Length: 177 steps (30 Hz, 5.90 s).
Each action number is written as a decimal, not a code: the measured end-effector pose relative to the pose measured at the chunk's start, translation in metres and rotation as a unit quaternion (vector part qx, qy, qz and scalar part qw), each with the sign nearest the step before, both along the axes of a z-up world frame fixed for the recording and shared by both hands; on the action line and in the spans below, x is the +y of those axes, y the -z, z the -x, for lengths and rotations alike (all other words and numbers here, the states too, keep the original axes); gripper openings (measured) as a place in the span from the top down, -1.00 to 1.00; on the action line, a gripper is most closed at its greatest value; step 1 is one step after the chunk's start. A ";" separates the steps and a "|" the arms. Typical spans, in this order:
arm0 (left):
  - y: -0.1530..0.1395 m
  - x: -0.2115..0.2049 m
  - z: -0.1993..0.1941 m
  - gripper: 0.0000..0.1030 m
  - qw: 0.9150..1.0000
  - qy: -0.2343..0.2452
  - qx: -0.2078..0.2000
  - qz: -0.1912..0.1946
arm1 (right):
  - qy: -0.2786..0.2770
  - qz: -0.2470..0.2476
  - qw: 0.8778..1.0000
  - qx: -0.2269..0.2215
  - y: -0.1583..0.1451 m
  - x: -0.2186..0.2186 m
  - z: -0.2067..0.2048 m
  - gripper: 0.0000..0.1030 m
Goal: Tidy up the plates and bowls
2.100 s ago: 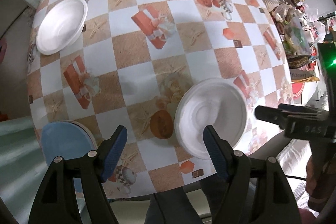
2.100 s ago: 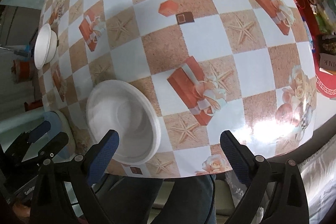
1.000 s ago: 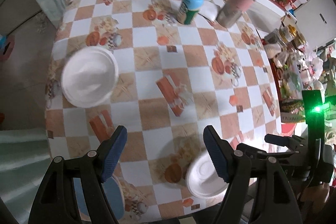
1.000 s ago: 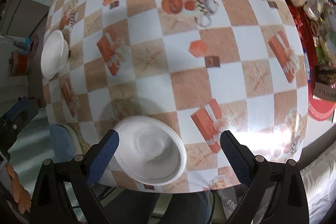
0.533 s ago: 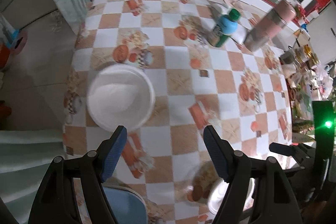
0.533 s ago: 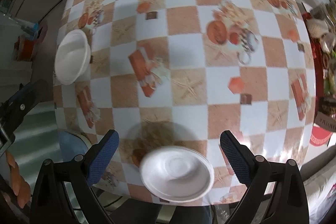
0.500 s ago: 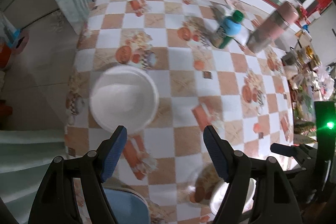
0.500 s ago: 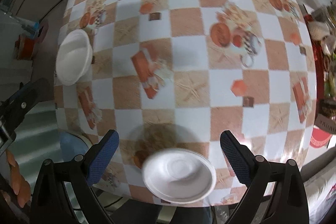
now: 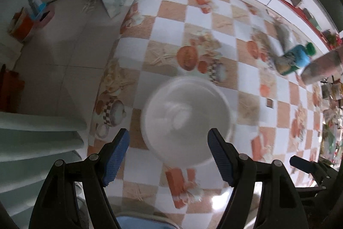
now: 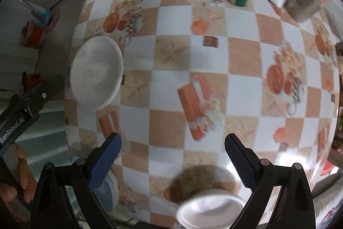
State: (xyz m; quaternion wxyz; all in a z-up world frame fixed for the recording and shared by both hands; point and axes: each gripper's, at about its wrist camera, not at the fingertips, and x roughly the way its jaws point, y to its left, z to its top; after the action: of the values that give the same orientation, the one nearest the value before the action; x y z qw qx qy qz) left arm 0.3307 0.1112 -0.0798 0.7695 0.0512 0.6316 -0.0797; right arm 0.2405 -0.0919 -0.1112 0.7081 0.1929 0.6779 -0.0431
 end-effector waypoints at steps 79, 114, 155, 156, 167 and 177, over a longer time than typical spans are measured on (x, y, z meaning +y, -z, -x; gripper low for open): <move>0.036 -0.166 0.259 0.23 0.947 0.287 0.127 -0.064 | 0.084 -0.082 0.992 0.056 0.031 -0.062 0.237 0.60; 0.018 -0.140 0.251 -1.00 0.934 0.300 0.141 -0.132 | 0.180 -0.100 0.976 0.067 0.035 -0.080 0.286 -0.99; 0.024 -0.139 0.256 -1.00 0.930 0.304 0.151 -0.138 | 0.187 -0.106 0.972 0.095 0.047 -0.079 0.292 -0.99; 0.024 -0.138 0.256 -1.00 0.930 0.304 0.152 -0.139 | 0.186 -0.106 0.972 0.096 0.048 -0.079 0.292 -0.99; 0.027 -0.137 0.257 -1.00 0.930 0.302 0.155 -0.139 | 0.187 -0.106 0.971 0.100 0.050 -0.079 0.293 -0.99; 0.028 -0.137 0.259 -1.00 0.930 0.302 0.156 -0.139 | 0.187 -0.107 0.971 0.103 0.051 -0.079 0.293 -0.99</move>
State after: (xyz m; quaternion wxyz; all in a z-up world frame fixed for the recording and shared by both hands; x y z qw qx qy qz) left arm 0.0722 -0.0255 -0.1074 0.5864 0.3325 0.7031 -0.2264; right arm -0.0526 -0.1706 -0.1618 0.5895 0.3850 0.6996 -0.1218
